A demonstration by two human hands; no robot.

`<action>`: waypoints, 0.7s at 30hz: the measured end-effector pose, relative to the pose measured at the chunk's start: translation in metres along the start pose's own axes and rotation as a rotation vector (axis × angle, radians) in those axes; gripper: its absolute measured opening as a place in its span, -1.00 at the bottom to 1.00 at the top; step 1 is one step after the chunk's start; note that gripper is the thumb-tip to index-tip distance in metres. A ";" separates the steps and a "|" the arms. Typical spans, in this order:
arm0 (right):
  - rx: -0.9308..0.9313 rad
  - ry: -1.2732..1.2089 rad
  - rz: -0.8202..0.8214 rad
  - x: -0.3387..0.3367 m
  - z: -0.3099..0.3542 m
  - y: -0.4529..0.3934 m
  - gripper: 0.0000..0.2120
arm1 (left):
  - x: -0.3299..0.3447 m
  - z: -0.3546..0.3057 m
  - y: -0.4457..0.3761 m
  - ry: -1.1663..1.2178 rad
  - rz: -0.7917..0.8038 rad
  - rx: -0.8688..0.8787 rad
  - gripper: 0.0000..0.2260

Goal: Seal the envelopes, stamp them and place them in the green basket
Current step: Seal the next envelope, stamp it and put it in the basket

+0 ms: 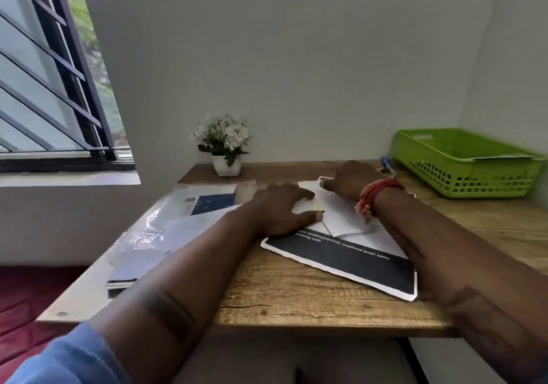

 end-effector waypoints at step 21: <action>0.204 -0.345 -0.147 -0.017 -0.035 -0.015 -0.83 | -0.005 -0.006 0.010 0.020 0.002 -0.016 -0.45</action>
Point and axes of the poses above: each hand's wrist, its own y-axis away from the middle knuckle, its own x-axis out of the palm, z = x × y, the point moved 5 cm from there along -y, towards the middle knuckle, and after that the axes turned 3 degrees about -z, right-handed, at the moved point
